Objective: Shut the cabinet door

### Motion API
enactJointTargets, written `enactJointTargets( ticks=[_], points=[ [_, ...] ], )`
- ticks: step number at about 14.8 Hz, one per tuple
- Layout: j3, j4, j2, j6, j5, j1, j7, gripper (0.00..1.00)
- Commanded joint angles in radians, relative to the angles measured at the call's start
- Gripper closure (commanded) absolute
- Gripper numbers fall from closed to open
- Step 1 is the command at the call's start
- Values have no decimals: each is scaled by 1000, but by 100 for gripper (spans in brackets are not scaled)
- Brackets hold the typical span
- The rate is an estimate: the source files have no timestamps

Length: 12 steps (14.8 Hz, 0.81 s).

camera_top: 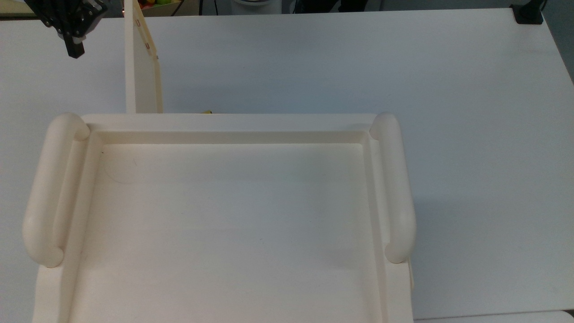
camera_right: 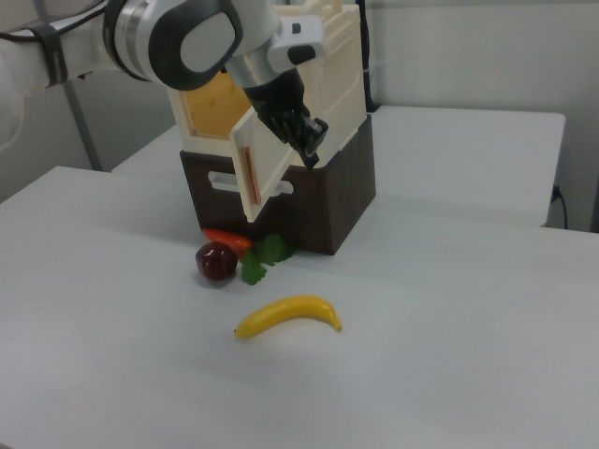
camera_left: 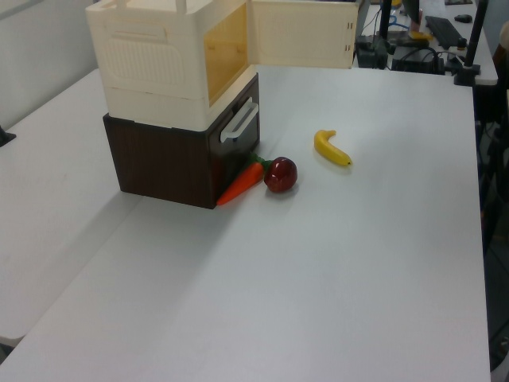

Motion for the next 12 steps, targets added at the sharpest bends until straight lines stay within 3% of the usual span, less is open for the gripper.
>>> enactJointTargets(
  ticks=[1,7,12],
  points=[
    [12,-38,-9,24,29,18,14,100],
    [27,-52,-9,21,31,113,55,100],
    [122,-49,20,90,54,166,112,100]
  ],
)
